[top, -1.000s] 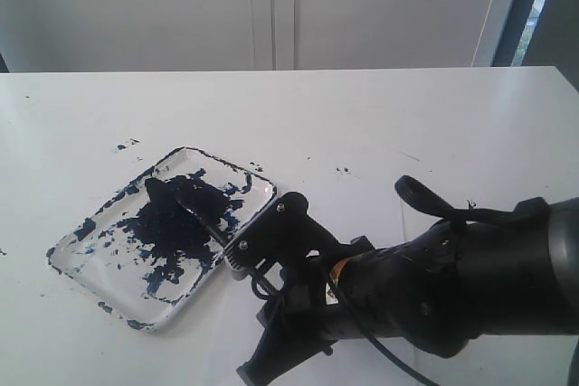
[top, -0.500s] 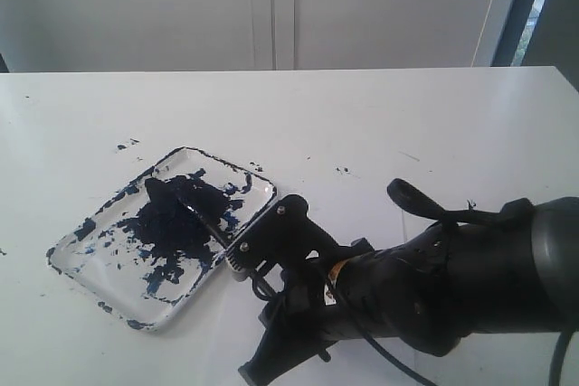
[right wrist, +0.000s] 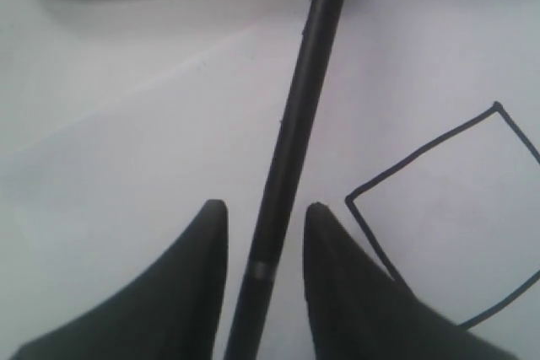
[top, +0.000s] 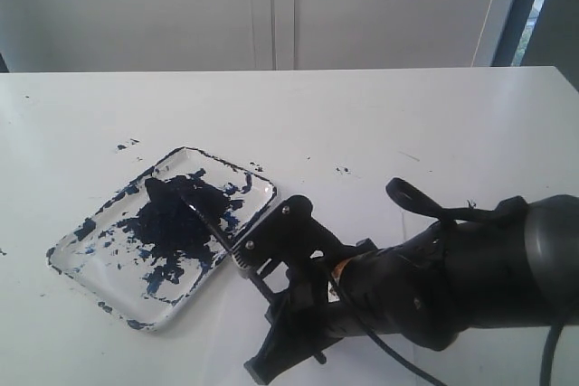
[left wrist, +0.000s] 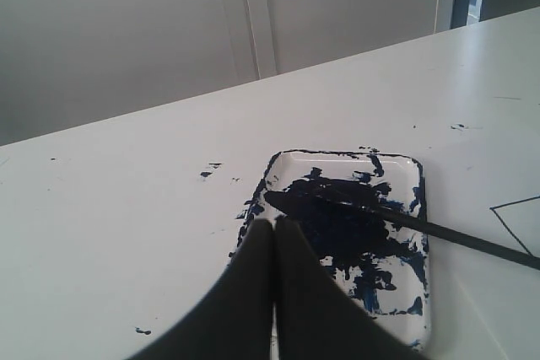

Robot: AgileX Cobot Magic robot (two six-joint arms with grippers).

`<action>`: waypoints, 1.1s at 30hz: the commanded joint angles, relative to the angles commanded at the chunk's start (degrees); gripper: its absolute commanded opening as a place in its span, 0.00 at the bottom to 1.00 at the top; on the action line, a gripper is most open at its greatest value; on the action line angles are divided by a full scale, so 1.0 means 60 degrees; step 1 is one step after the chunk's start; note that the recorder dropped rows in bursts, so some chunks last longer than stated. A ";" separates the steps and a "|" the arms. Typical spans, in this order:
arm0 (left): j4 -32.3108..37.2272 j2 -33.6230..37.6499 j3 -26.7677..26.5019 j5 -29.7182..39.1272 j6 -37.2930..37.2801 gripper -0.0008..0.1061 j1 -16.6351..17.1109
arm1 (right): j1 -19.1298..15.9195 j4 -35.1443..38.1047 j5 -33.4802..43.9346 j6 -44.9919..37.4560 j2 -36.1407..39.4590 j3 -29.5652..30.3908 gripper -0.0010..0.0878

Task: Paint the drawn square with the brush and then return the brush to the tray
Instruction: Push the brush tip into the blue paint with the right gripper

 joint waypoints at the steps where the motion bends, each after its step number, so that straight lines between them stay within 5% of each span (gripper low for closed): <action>1: 0.0000 0.0000 0.0000 0.0000 0.0000 0.01 0.0000 | 0.0000 0.0000 0.0000 0.0000 0.0000 0.0000 0.35; 14: 0.0000 0.0000 0.0000 0.0000 0.0000 0.01 0.0000 | 0.0002 0.0000 0.0186 0.0000 0.0402 0.0000 0.35; 23: 0.0000 0.0000 0.0000 0.0000 0.0000 0.01 0.0000 | 0.0002 0.0018 0.0152 0.0000 0.0402 0.0000 0.17; 27: 0.0000 0.0000 0.0000 0.0000 0.0000 0.01 0.0000 | 0.0002 0.0018 0.0152 0.0000 0.0342 0.0000 0.01; 33: 0.0000 0.0000 0.0000 0.0000 0.0000 0.01 0.0000 | 0.0002 0.0081 -0.0041 0.0074 -0.0033 0.0000 0.01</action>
